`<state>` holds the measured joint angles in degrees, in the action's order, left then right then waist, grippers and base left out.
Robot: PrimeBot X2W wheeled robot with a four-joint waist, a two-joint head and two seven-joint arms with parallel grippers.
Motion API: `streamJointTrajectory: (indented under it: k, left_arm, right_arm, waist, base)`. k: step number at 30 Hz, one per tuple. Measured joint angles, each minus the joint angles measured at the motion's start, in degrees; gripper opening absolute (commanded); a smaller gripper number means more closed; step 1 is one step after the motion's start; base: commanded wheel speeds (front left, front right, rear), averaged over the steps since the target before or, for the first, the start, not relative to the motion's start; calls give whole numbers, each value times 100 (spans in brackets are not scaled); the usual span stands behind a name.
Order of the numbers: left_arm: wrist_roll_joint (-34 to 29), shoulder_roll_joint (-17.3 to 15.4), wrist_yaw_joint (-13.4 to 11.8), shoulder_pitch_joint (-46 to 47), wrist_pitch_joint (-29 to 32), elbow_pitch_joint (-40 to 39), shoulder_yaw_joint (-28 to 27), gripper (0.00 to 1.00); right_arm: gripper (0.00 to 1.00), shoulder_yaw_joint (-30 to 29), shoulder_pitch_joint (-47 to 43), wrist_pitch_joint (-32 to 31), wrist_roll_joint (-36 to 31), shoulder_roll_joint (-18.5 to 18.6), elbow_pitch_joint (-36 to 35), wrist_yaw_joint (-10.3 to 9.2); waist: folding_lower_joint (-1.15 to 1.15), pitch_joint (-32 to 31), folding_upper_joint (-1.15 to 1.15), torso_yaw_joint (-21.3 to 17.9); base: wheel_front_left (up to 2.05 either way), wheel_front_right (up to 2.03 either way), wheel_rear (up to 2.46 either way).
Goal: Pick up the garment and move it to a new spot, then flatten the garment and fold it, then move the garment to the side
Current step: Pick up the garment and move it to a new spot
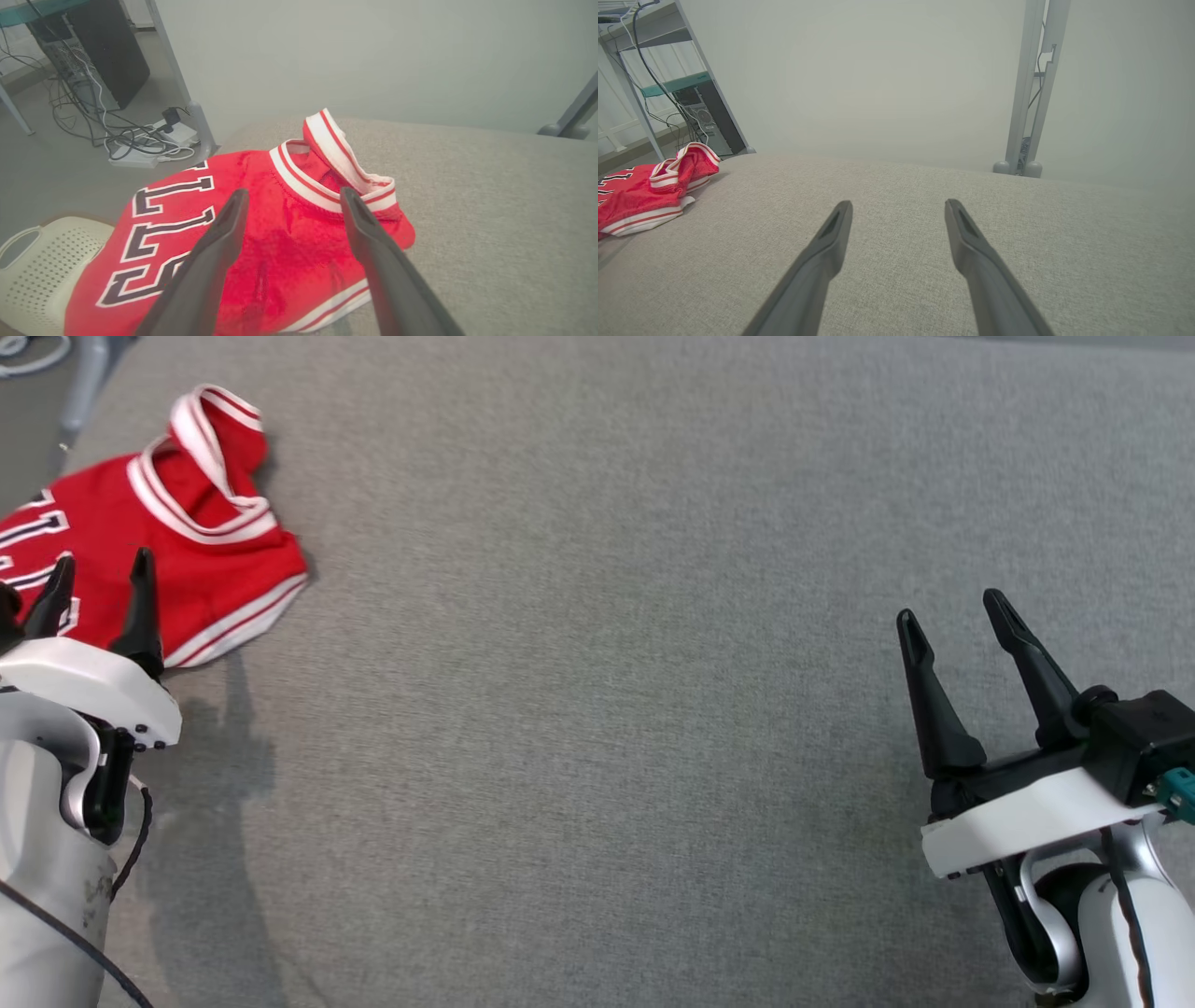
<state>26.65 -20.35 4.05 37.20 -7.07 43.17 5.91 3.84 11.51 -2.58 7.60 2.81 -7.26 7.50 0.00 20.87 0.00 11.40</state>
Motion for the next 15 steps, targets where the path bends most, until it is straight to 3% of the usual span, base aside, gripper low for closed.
streamJointTrajectory:
  k: [5,15]
  left_arm:
    - [185,23,181,475,202,1014,40,100]
    - [500,15,303,1098,719,2197,129,98]
  right_arm:
    - [100,51,168,16,-9,0,15,0]
    - [100,200,383,74,-24,-2,79,0]
  waist:
    - [0,382,0,-188]
    - [0,791,0,-408]
  base:
    - [0,0,0]
    - [0,0,0]
